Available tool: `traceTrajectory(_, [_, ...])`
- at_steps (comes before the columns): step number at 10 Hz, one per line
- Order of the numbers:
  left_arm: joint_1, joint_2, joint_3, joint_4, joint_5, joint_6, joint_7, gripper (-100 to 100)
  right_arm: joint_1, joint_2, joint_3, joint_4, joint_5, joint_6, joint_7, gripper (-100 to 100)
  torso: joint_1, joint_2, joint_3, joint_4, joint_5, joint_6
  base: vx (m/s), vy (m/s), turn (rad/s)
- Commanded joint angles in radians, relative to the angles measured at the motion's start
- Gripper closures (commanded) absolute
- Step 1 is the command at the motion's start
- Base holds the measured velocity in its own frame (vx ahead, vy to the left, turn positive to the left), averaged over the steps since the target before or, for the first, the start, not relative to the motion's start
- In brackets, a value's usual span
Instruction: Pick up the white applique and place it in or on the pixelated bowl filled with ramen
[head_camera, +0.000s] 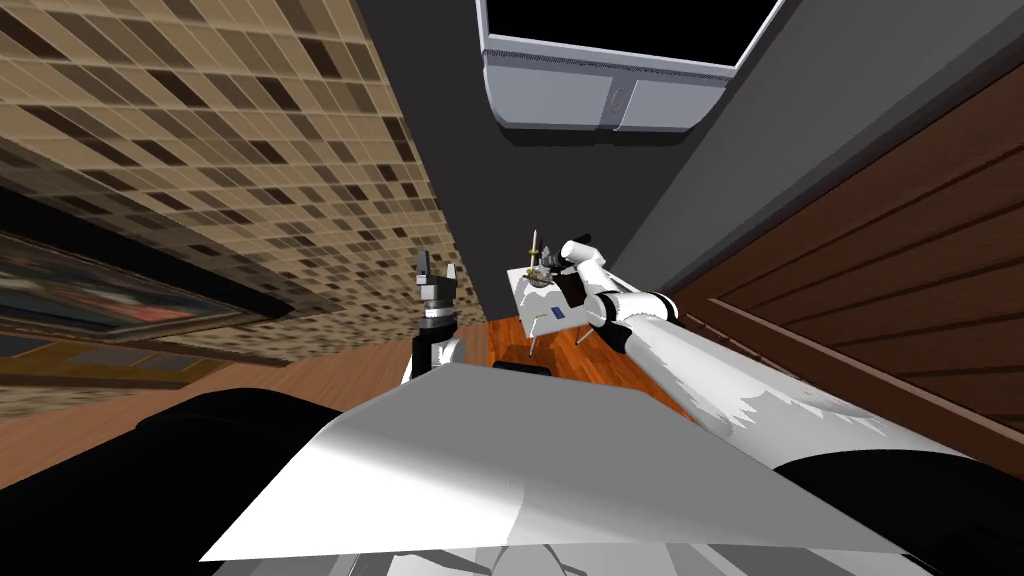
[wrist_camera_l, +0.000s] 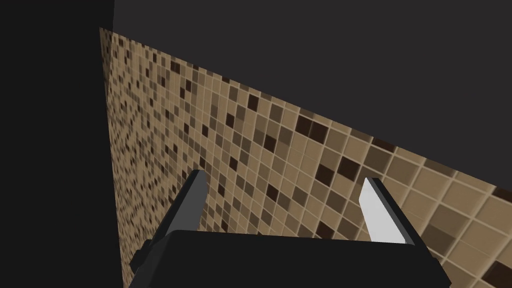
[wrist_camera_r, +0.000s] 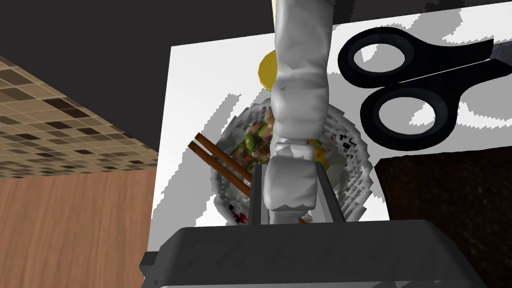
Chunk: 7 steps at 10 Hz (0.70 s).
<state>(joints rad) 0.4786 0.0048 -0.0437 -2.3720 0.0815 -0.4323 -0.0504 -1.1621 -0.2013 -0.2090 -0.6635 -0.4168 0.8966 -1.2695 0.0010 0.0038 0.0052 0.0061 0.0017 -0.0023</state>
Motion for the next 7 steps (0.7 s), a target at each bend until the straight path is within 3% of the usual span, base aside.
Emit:
traceTrajectory(1, [0.0, 0.0, 0.0, 0.0, 0.0, 0.0, 0.0, 0, -0.027, -0.008, -0.003, 0.046, 0.014, -0.018, 0.001, 100, 0.0, 0.0, 0.0, 0.0, 0.0, 0.0, 0.007, -0.08, 0.179])
traceTrajectory(4, [0.0, 0.0, 0.0, 0.0, 0.0, 0.0, 0.0, 0, -0.062, -0.021, -0.008, 0.106, 0.036, -0.039, 0.003, 100, 0.0, 0.002, 0.002, 0.001, 0.0, 0.001, 0.005, -0.08, 0.137])
traceTrajectory(5, [0.0, 0.0, 0.0, 0.0, 0.0, 0.0, 0.0, 0, -0.057, -0.018, -0.007, 0.1, 0.03, -0.036, 0.004, 100, 0.0, 0.002, 0.002, 0.002, 0.0, 0.0, 0.006, -0.039, 0.035])
traceTrajectory(6, [0.0, 0.0, 0.0, 0.0, 0.0, 0.0, 0.0, 0, -0.059, -0.018, -0.007, 0.102, 0.031, -0.038, 0.004, -100, 0.002, 0.003, 0.002, 0.002, 0.0, 0.001, 0.002, -0.006, -0.005])
traceTrajectory(7, [0.0, 0.0, 0.0, 0.0, 0.0, 0.0, 0.0, 0, -0.058, -0.018, -0.007, 0.101, 0.031, -0.038, 0.004, -100, 0.003, 0.003, 0.003, 0.002, 0.001, 0.001, 0.0, 0.0, 0.0])
